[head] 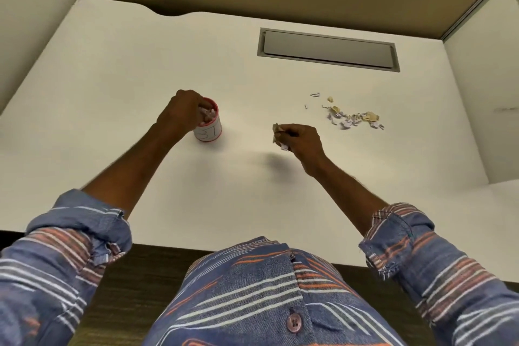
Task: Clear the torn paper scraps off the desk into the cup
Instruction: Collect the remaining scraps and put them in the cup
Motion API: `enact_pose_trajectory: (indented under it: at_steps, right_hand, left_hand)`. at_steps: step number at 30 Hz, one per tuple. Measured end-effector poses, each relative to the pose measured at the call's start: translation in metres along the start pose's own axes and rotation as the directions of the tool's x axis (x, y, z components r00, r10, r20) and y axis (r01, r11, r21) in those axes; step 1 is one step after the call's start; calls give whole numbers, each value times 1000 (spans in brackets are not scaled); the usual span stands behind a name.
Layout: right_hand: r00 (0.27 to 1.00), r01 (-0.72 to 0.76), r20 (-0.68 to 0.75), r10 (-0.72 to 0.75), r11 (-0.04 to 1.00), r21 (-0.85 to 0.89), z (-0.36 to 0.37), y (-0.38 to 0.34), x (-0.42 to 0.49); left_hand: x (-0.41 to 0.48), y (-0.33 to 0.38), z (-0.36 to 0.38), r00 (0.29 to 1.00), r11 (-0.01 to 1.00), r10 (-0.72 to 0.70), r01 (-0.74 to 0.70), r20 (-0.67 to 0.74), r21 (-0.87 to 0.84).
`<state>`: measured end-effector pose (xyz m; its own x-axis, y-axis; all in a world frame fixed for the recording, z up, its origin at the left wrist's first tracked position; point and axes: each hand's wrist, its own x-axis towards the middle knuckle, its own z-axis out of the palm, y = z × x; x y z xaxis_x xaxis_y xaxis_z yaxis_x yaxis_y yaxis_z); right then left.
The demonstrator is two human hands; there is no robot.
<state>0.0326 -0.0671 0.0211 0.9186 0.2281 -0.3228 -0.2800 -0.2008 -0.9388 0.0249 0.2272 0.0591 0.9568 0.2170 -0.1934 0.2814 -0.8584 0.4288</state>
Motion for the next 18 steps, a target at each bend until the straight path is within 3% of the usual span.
enact_pose_trajectory:
  at_steps: [7,14,18]
  right_hand:
    - [990,89,116,-76,990,-112,58,-49,21]
    - [986,135,137,-99,948,-289,118,-83,50]
    - [983,156,154,-101,898,-412,141,-93,60]
  left_hand:
    - [-2,-16,-13,997,963,45,-59,-56,-262]
    - [-12,-32,-21,987,866,-39,-45,-156,-499]
    - [-19,-32,-20,984,868,-54,-38,-169,-495]
